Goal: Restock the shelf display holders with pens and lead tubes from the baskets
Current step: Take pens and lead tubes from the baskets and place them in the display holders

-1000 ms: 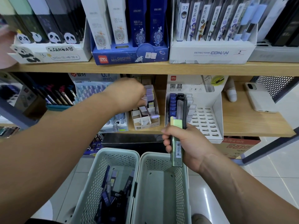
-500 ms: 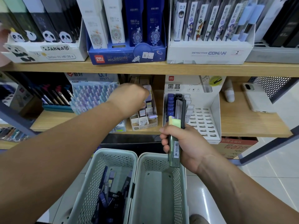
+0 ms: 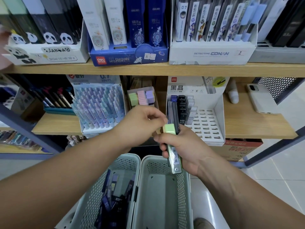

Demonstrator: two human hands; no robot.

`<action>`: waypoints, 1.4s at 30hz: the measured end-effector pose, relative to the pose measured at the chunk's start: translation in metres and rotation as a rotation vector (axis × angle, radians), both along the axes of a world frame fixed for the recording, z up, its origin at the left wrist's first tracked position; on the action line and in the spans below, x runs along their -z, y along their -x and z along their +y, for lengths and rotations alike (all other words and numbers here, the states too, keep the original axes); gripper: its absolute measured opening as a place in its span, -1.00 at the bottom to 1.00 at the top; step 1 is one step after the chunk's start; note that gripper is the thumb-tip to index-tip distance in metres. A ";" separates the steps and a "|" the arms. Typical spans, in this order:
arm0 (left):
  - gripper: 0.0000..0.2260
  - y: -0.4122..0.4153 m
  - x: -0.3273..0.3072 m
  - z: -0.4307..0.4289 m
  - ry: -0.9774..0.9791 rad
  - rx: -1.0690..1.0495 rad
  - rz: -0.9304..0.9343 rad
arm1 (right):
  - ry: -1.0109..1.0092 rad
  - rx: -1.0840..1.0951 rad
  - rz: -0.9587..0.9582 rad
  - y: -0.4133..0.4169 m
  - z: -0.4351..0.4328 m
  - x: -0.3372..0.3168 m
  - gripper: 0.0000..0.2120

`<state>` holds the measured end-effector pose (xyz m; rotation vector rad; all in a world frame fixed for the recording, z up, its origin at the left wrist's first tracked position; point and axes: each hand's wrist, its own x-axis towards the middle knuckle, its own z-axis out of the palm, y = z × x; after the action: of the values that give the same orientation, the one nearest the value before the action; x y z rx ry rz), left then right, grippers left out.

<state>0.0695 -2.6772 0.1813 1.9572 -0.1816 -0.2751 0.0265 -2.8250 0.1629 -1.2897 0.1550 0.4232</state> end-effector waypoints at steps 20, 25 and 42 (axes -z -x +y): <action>-0.80 0.026 0.014 0.016 0.463 0.071 0.339 | -0.112 -0.088 0.083 0.006 -0.008 -0.004 -0.92; -0.82 0.021 0.015 0.016 0.567 0.054 0.359 | -0.135 -0.089 0.049 0.003 -0.011 -0.003 -0.74; -0.91 0.006 0.004 0.025 0.395 -0.149 0.149 | -0.067 0.140 0.057 0.003 -0.016 0.003 -0.85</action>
<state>0.0637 -2.6526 0.1768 1.5427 0.0082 -0.2634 0.0233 -2.8412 0.1602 -1.1934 0.2751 0.3430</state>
